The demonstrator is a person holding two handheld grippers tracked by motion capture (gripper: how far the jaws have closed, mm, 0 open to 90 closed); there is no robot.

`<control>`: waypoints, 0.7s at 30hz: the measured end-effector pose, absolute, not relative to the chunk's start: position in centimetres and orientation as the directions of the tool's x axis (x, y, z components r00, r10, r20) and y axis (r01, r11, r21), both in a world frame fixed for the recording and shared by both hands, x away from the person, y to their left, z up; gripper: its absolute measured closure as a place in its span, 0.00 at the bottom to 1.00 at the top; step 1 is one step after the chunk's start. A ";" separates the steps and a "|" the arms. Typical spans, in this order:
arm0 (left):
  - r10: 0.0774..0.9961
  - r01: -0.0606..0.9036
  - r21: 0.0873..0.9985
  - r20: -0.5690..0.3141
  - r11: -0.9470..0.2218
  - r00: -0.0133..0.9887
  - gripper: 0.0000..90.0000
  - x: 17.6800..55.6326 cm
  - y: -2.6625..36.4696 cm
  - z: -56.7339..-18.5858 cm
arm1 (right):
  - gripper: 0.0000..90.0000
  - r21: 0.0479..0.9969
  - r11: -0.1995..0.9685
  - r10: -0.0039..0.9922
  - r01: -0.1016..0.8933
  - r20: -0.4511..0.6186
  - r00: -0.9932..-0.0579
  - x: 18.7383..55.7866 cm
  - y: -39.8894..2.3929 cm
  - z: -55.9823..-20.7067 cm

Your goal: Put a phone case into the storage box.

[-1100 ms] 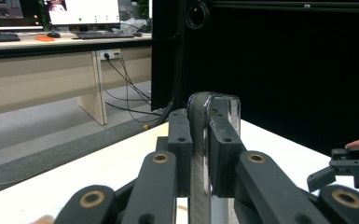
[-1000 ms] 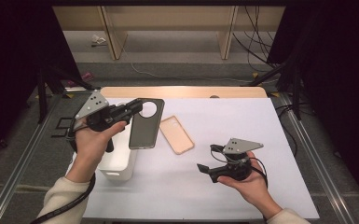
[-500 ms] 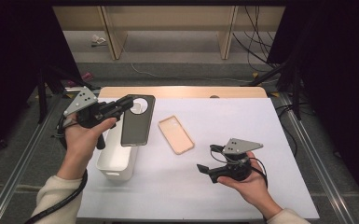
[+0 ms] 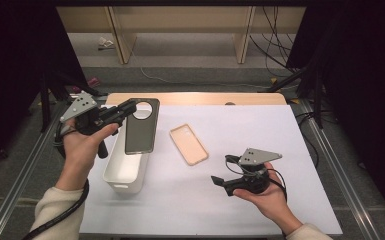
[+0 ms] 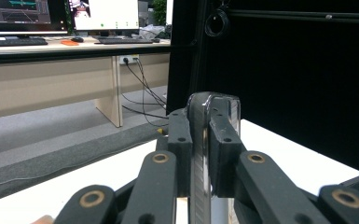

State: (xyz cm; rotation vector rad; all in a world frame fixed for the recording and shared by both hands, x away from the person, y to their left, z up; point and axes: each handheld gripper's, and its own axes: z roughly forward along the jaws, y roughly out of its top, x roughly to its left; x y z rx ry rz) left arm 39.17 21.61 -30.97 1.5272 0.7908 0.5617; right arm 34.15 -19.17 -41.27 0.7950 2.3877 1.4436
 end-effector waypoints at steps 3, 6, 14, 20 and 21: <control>0.760 0.156 0.988 -0.103 0.003 0.642 0.90 39.2 21.9 -31.0 | 0.18 0.873 0.364 0.563 0.326 0.073 -0.823 34.2 -19.2 -41.3; 0.762 0.153 0.988 -0.104 0.007 0.639 0.90 39.3 22.1 -30.9 | 0.18 0.872 0.363 0.562 0.327 0.074 -0.824 34.2 -19.2 -41.3; 0.770 0.150 0.989 -0.106 0.014 0.629 0.90 39.4 22.9 -30.8 | 0.18 0.873 0.361 0.562 0.328 0.077 -0.824 34.2 -19.2 -41.3; 0.778 0.153 0.988 -0.111 0.019 0.619 0.90 39.5 23.3 -30.9 | 0.18 0.873 0.361 0.560 0.328 0.078 -0.825 34.2 -19.2 -41.3; 0.779 0.153 0.988 -0.111 0.020 0.618 0.90 39.5 23.4 -30.9 | 0.18 0.873 0.361 0.560 0.327 0.078 -0.825 34.2 -19.2 -41.3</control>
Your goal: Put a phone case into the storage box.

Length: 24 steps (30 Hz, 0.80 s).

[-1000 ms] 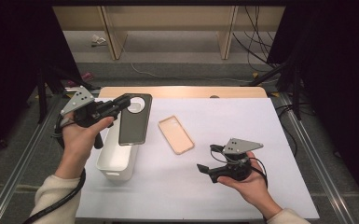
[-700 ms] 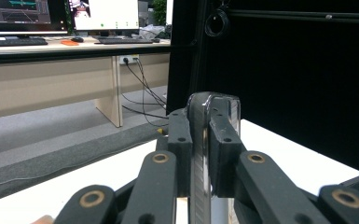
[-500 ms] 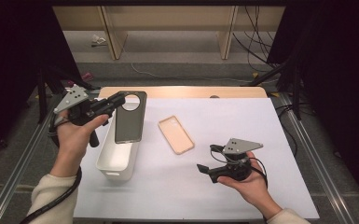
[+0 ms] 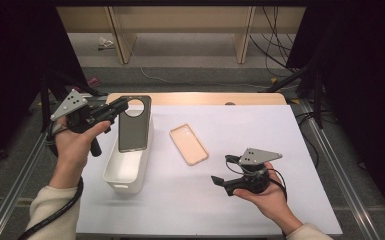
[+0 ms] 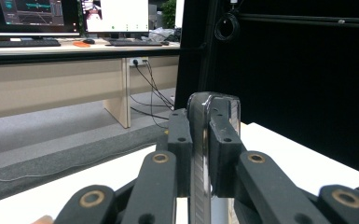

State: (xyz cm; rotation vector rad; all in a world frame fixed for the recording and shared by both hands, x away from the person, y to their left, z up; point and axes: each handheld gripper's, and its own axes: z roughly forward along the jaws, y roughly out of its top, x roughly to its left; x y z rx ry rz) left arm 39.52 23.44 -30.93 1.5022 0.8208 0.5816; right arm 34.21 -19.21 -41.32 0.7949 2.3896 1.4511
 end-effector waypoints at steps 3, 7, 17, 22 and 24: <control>0.780 0.154 0.988 -0.111 0.019 0.616 0.90 39.6 23.6 -31.0 | 0.18 0.873 0.361 0.560 0.327 0.078 -0.825 34.2 -19.2 -41.3; 0.779 0.158 0.987 -0.114 0.019 0.617 0.90 39.8 23.7 -31.2 | 0.18 0.873 0.360 0.560 0.328 0.079 -0.824 34.2 -19.2 -41.3; 0.776 0.150 0.989 -0.102 0.010 0.622 0.90 40.2 23.8 -31.1 | 0.18 0.874 0.353 0.566 0.334 0.085 -0.820 34.3 -19.3 -41.4; 0.775 0.156 0.988 -0.104 0.007 0.624 0.90 40.7 24.0 -31.4 | 0.18 0.875 0.348 0.571 0.337 0.087 -0.816 34.3 -19.4 -41.4; 0.776 0.156 0.988 -0.105 0.009 0.621 0.90 41.0 24.0 -31.4 | 0.18 0.874 0.348 0.573 0.340 0.089 -0.815 34.4 -19.4 -41.4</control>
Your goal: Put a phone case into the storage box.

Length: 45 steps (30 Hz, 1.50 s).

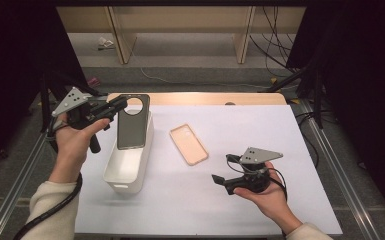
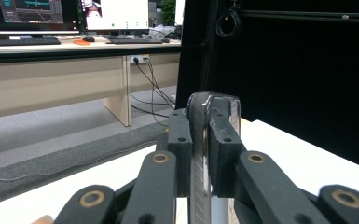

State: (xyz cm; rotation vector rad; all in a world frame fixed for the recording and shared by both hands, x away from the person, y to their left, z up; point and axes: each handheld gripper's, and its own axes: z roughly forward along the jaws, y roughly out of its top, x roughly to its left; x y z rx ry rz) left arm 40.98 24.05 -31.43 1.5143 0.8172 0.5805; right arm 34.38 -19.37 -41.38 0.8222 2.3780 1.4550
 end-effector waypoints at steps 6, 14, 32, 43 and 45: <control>0.768 0.156 0.988 -0.111 0.015 0.631 0.90 42.3 24.0 -31.5 | 0.18 0.875 0.347 0.574 0.338 0.087 -0.814 34.3 -19.3 -41.4; 0.769 0.144 0.989 -0.071 -0.028 0.635 0.90 43.6 23.6 -30.7 | 0.18 0.875 0.343 0.577 0.341 0.090 -0.812 34.3 -19.4 -41.3; 0.777 0.155 0.987 -0.065 -0.042 0.626 0.90 46.1 24.0 -31.4 | 0.18 0.878 0.337 0.579 0.341 0.092 -0.810 34.3 -19.4 -41.3; 0.782 0.165 0.985 -0.059 -0.057 0.620 0.90 47.4 24.0 -32.1 | 0.18 0.877 0.333 0.579 0.346 0.099 -0.809 34.4 -19.4 -41.4; 0.781 0.164 0.984 -0.052 -0.065 0.623 0.90 47.6 24.1 -32.3 | 0.18 0.877 0.333 0.579 0.345 0.098 -0.809 34.4 -19.4 -41.4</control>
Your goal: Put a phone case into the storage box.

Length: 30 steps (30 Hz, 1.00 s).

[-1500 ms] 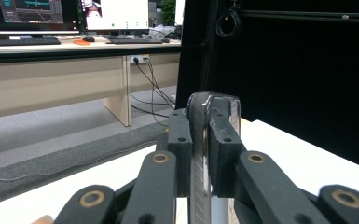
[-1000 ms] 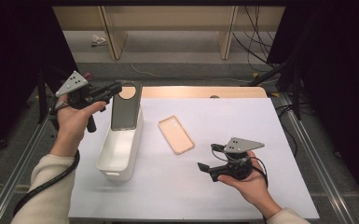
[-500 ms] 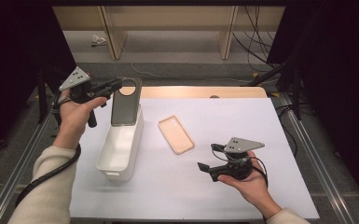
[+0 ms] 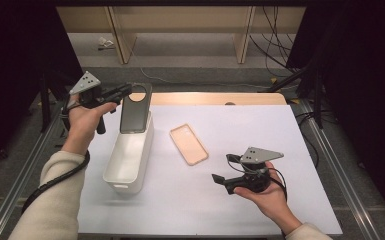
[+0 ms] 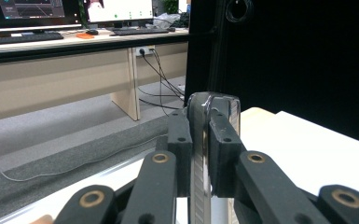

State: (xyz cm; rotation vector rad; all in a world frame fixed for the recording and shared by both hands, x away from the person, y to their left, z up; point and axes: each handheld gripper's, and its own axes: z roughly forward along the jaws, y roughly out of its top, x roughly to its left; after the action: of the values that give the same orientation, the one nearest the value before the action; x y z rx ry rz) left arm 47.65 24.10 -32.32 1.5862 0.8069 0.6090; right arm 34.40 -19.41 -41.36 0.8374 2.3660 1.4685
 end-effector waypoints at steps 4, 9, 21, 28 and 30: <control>0.782 0.173 0.983 -0.056 -0.067 0.621 0.90 48.0 24.2 -32.6 | 0.18 0.878 0.331 0.580 0.346 0.100 -0.808 34.4 -19.4 -41.4; 0.785 0.177 0.982 -0.061 -0.062 0.616 0.90 48.4 24.3 -32.7 | 0.18 0.878 0.331 0.579 0.346 0.100 -0.809 34.4 -19.4 -41.4; 0.797 0.195 0.979 -0.065 -0.067 0.601 0.90 49.5 24.4 -33.5 | 0.18 0.877 0.332 0.577 0.347 0.102 -0.811 34.4 -19.4 -41.4; 0.799 0.206 0.976 -0.064 -0.076 0.597 0.90 50.2 24.5 -34.1 | 0.18 0.878 0.331 0.577 0.346 0.102 -0.810 34.4 -19.4 -41.4; 0.801 0.206 0.976 -0.064 -0.076 0.596 0.90 50.3 24.6 -34.1 | 0.18 0.878 0.332 0.577 0.346 0.102 -0.811 34.4 -19.4 -41.4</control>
State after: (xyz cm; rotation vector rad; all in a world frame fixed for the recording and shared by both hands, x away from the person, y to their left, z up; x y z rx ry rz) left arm 50.33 24.58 -34.13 1.6089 0.8607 0.6091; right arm 34.41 -19.42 -41.36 0.8370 2.3682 1.4732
